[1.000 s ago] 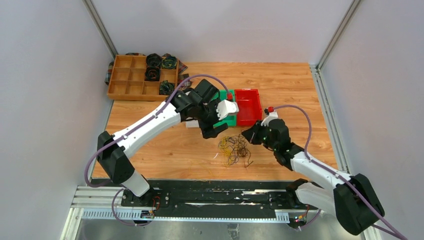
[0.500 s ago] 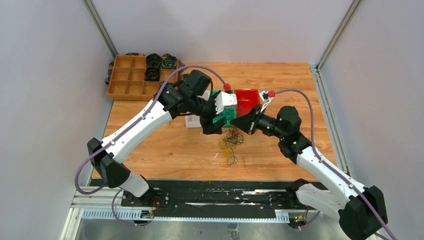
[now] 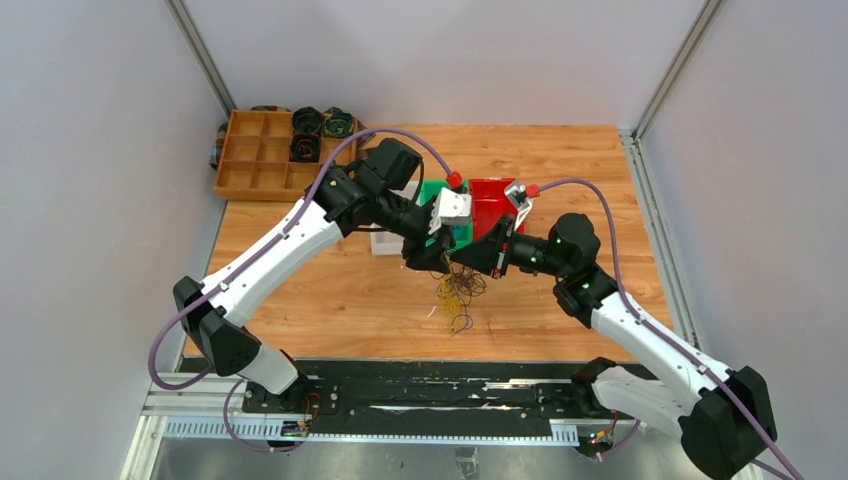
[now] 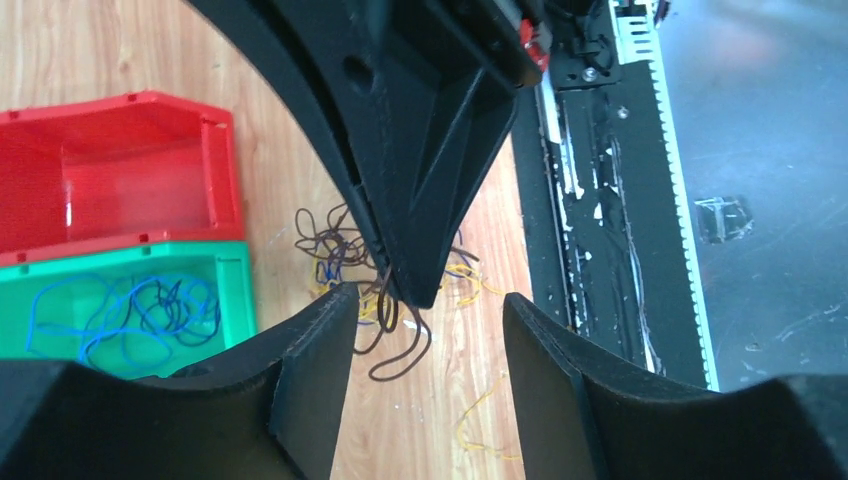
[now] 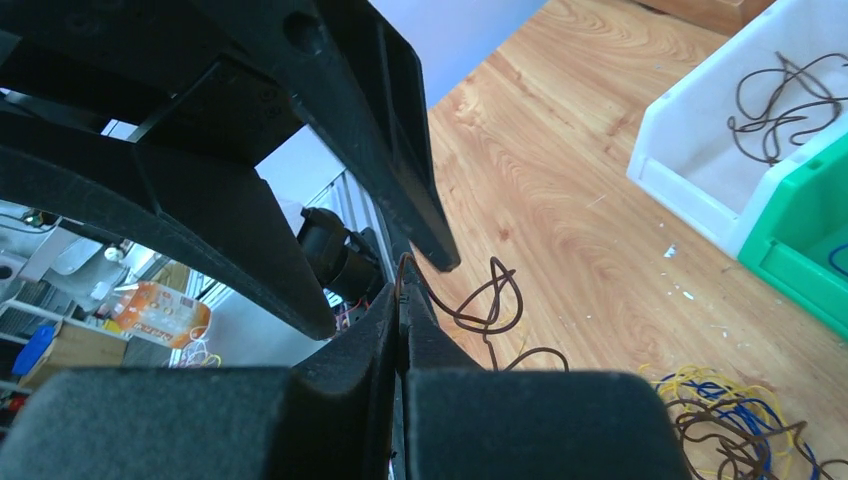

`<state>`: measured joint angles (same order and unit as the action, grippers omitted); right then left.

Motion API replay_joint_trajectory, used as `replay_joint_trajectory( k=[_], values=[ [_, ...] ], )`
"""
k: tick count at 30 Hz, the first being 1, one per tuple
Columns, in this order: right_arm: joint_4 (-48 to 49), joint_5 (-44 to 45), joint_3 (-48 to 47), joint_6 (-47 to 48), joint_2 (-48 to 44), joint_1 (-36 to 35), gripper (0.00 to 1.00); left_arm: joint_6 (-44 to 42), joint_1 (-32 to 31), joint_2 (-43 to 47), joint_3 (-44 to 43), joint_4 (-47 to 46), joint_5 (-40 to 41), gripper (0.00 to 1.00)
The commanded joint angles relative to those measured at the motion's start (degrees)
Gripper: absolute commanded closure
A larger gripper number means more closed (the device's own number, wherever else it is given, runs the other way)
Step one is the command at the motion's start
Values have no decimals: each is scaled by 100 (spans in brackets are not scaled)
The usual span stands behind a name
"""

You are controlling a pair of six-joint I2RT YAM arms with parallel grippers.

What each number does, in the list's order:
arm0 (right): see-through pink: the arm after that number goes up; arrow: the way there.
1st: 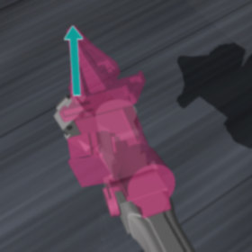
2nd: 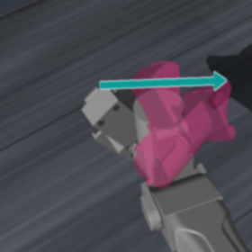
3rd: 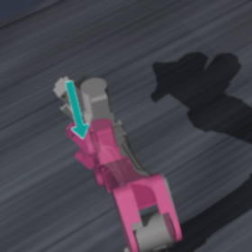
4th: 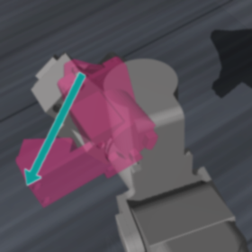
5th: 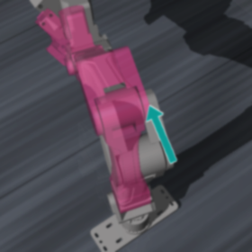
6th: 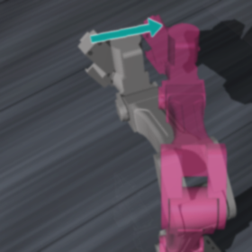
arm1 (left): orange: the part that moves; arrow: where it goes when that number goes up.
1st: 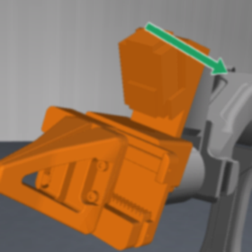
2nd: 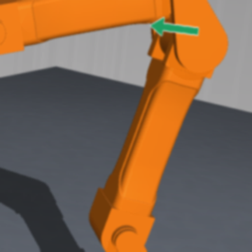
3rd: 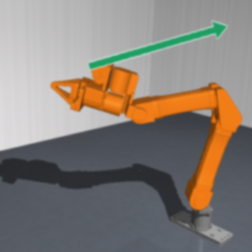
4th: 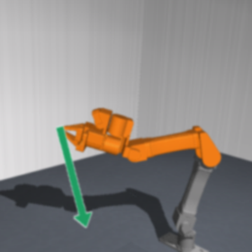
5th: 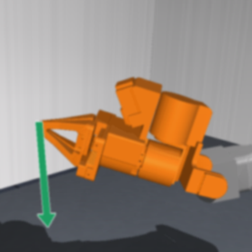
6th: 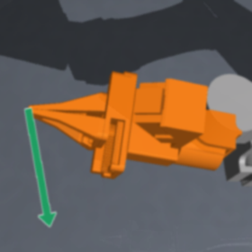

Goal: Untangle the cables
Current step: Untie the cable.

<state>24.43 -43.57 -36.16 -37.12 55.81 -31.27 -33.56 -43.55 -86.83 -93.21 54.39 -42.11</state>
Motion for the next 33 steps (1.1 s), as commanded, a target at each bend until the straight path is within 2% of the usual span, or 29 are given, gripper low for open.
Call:
replay_joint_trajectory(
  k=[1,6,10,14,20,21,24,26,29,33],
  values=[
    [333,-301,-230,-111,58,-150,99,-247,16,-16,-21,151,-647,44],
    [331,-310,-147,-66,-14,-152,100,-332,22,4,86,152,-239,62],
    [198,-326,-95,94,-147,-150,99,-463,22,112,266,153,161,72],
    [97,-402,-57,186,-227,-151,99,-450,22,161,279,151,237,91],
    [1,-563,-85,198,-274,-149,100,-419,31,202,220,159,249,97],
    [-20,-564,-92,209,-307,-147,99,-397,31,216,230,160,217,96],
    [-35,-526,-67,206,-413,-152,99,-286,33,290,334,164,-49,77],
    [-15,-521,-71,184,-454,-156,99,-320,31,330,395,288,-305,52],
    [58,-568,-76,104,-445,-152,99,-505,26,416,434,577,-771,27],
    [553,-651,-29,-203,-341,-152,99,-553,-90,401,406,577,-878,21]
  ],
)
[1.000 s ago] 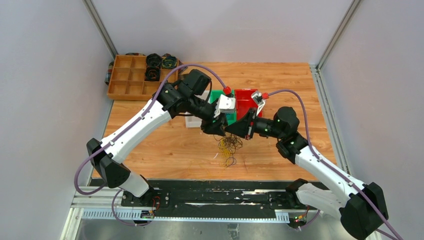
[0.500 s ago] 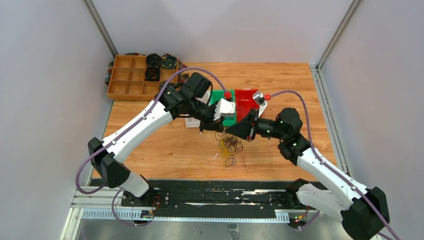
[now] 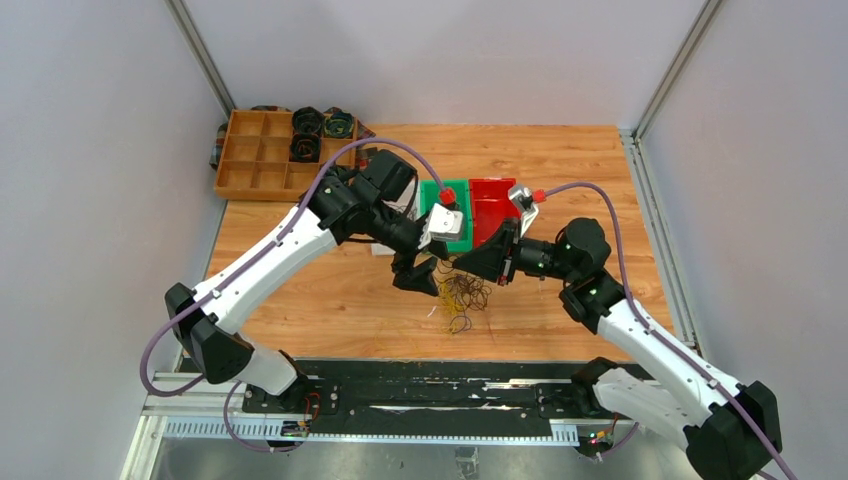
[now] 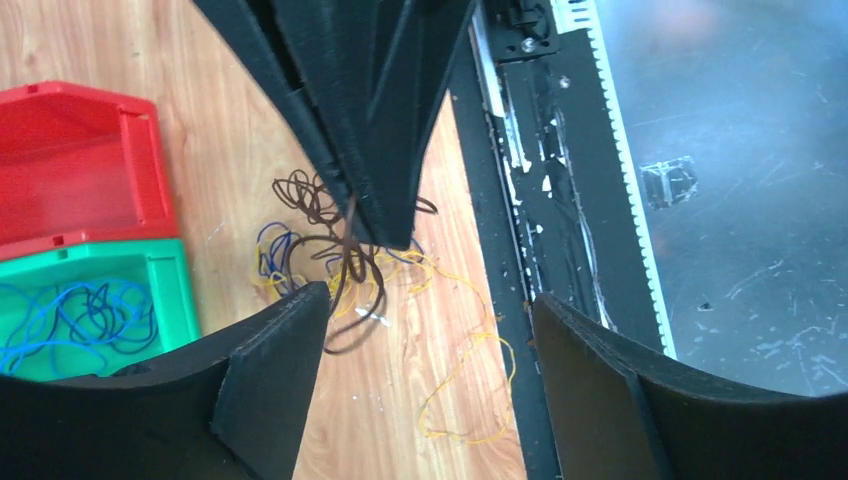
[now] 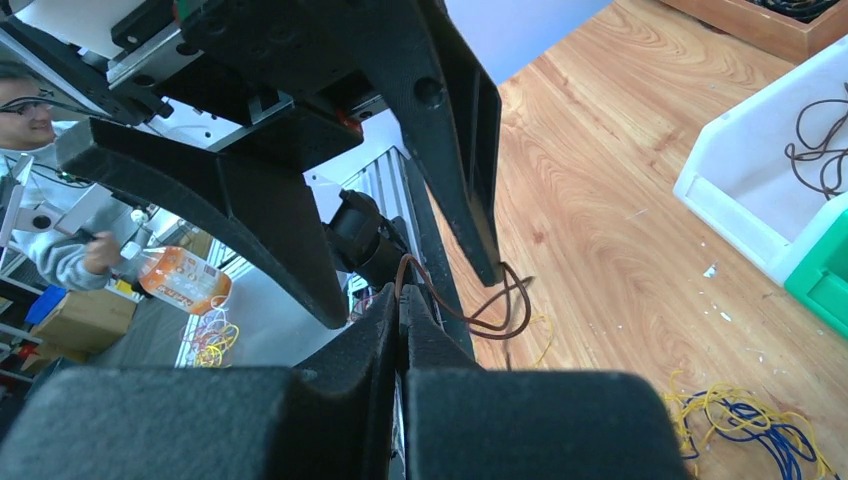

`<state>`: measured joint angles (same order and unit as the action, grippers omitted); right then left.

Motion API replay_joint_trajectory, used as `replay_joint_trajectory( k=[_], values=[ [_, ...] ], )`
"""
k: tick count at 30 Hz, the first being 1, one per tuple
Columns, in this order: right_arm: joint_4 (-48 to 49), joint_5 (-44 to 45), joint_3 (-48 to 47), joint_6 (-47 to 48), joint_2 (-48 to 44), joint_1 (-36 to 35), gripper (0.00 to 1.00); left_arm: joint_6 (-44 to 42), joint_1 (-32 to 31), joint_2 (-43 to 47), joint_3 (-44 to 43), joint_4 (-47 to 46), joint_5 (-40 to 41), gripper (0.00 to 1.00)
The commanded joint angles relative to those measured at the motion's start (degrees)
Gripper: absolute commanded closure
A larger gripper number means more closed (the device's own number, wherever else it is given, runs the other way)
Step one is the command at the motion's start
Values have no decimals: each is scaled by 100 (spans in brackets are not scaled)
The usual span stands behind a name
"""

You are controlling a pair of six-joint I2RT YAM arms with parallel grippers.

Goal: Untangle the cables
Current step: Untie the cable.

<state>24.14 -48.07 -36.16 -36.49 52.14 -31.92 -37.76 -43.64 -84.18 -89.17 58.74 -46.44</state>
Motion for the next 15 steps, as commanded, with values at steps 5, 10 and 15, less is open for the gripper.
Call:
replay_joint_trajectory(
  k=[5,10,15],
  values=[
    [886,-553,-182,-603,285,-90,99,188,-136,81,52,-421,110,18],
    [894,-615,-222,-626,305,-108,99,730,-136,63,221,-1153,625,18],
    [1118,-648,-210,-796,323,-121,99,1092,-136,-12,470,-1546,555,34]
  ],
)
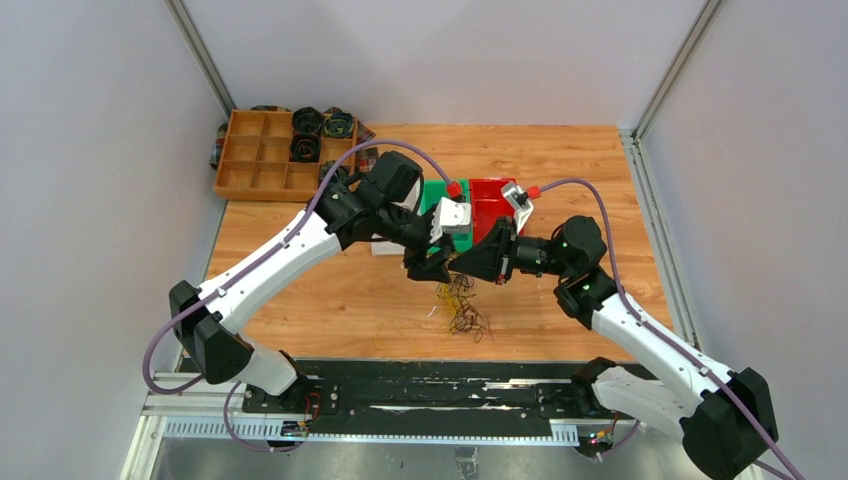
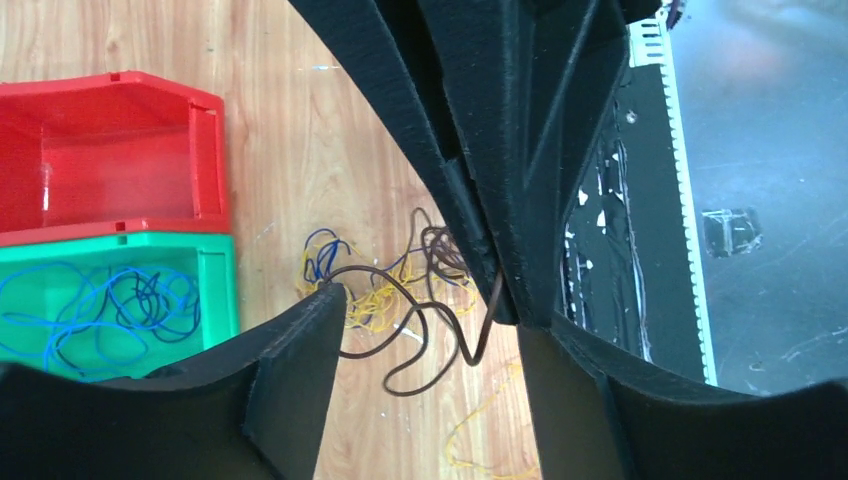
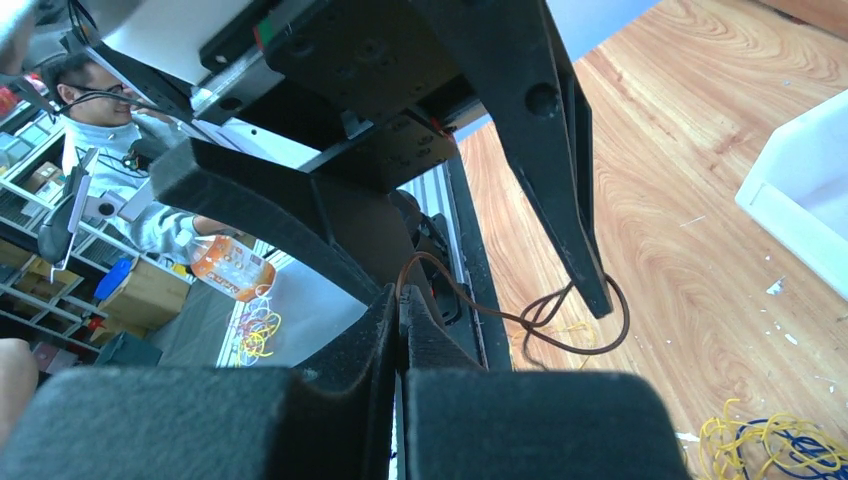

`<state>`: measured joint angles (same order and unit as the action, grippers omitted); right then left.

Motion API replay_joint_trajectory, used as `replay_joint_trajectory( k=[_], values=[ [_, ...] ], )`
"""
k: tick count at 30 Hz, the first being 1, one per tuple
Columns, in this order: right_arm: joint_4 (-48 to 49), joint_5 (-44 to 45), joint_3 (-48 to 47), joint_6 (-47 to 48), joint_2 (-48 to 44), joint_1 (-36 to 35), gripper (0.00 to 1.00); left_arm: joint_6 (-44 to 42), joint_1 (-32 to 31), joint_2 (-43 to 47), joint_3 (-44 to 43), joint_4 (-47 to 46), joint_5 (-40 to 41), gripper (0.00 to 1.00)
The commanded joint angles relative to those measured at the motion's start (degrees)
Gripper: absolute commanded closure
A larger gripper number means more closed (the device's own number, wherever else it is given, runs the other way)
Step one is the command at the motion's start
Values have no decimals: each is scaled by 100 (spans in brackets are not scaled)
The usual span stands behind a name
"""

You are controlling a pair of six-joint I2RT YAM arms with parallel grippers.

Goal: Untangle the cables
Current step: Untie the cable.

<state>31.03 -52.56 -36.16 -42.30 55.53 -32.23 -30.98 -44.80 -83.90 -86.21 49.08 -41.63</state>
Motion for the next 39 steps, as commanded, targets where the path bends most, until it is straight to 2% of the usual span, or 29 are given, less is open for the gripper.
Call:
replay_joint_trajectory(
  k=[1,4,9,11,13,16,18,19,22,25,32,36,39],
  values=[
    [457,-209,-215,-251,-16,-85,99,471,-20,-39,211,-649,76,38],
    [498,-192,-177,-295,-62,-90,99,582,-20,-18,258,-729,94,55],
    [473,-78,-140,-286,-140,-80,99,943,-12,92,367,-903,397,92],
    [414,-39,-143,-239,-169,-82,99,1120,25,151,380,-962,610,99],
    [248,24,-153,-87,-209,-81,97,1267,72,223,379,-987,839,99],
    [-530,501,-220,466,-349,-82,89,1378,76,338,305,-901,1447,99],
    [-1415,1287,-315,1069,-519,-86,85,1519,76,422,313,-868,1797,99],
    [-1885,1976,-387,1353,-643,-89,79,1585,76,485,330,-851,1910,99],
    [-2423,2943,-366,1849,-856,-134,77,1617,76,551,280,-642,1854,99],
    [-2426,3402,-301,2022,-973,-280,75,1671,76,596,233,-489,1676,99],
    [-2320,4431,-314,2389,-858,-1123,73,1636,76,609,-101,-153,1440,99],
    [-1904,4931,-247,2473,-607,-1509,62,1617,76,613,-492,70,1109,99],
    [-1573,5385,-180,2615,-397,-1735,60,1624,78,526,-986,264,884,99]
  ],
)
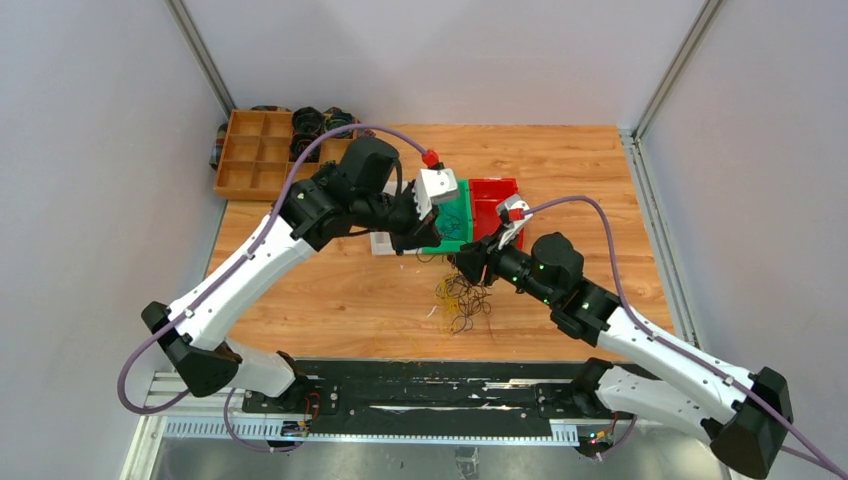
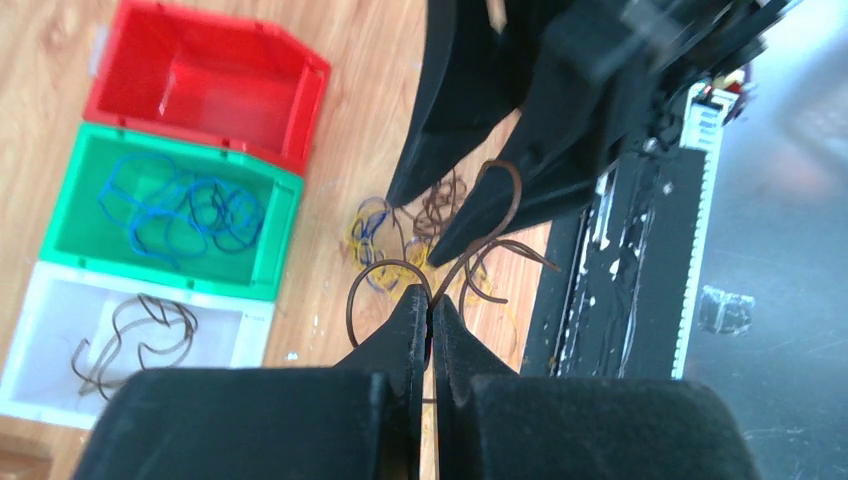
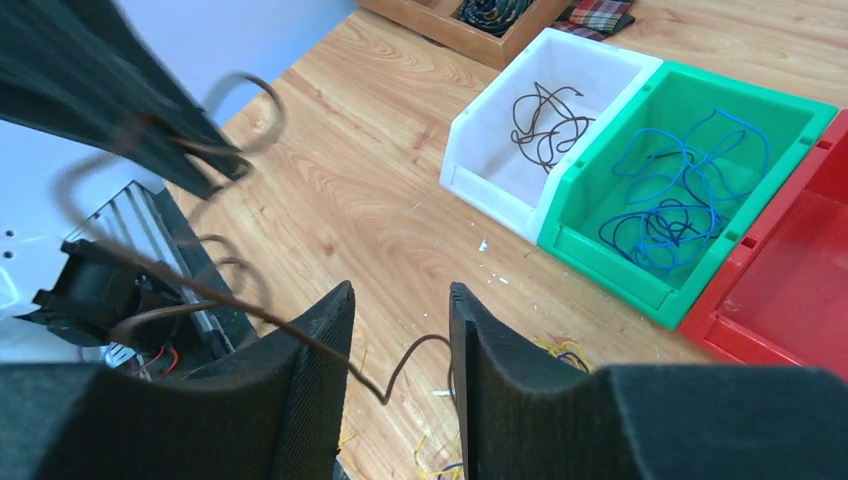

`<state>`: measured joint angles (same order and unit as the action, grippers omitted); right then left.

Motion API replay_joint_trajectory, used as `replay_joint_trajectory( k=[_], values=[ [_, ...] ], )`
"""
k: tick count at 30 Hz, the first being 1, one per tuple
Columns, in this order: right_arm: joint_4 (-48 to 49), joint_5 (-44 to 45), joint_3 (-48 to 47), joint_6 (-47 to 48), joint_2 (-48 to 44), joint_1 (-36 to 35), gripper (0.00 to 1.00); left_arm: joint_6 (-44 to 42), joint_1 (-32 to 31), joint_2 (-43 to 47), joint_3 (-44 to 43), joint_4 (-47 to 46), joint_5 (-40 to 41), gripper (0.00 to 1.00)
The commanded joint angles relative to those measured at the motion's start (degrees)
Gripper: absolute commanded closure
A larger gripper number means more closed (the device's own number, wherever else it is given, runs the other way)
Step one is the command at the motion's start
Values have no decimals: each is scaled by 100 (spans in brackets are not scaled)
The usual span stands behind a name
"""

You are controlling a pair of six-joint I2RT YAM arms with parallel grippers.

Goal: Untangle the cables
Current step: Untie the cable.

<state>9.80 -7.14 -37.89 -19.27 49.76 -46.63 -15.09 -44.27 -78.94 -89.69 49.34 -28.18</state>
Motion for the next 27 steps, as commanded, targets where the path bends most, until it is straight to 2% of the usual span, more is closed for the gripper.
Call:
replay_joint_trajectory(
  k=[1,7,11,21,27],
  values=[
    [648,958,21,322,254,-328,59,45,24,-5,-916,292,-512,99],
    [1356,1027,314,227,764,-356,59,1,24,-192,-2228,458,-420,99],
    [1535,978,612,10,1045,-362,60,-596,15,-257,-2963,774,-441,100],
    [1976,1227,1795,-493,1060,-365,63,-1372,15,-604,-4875,686,1647,100],
    [2046,1408,2363,-684,962,-366,63,-1656,15,-342,-4685,-446,2726,100]
  ],
)
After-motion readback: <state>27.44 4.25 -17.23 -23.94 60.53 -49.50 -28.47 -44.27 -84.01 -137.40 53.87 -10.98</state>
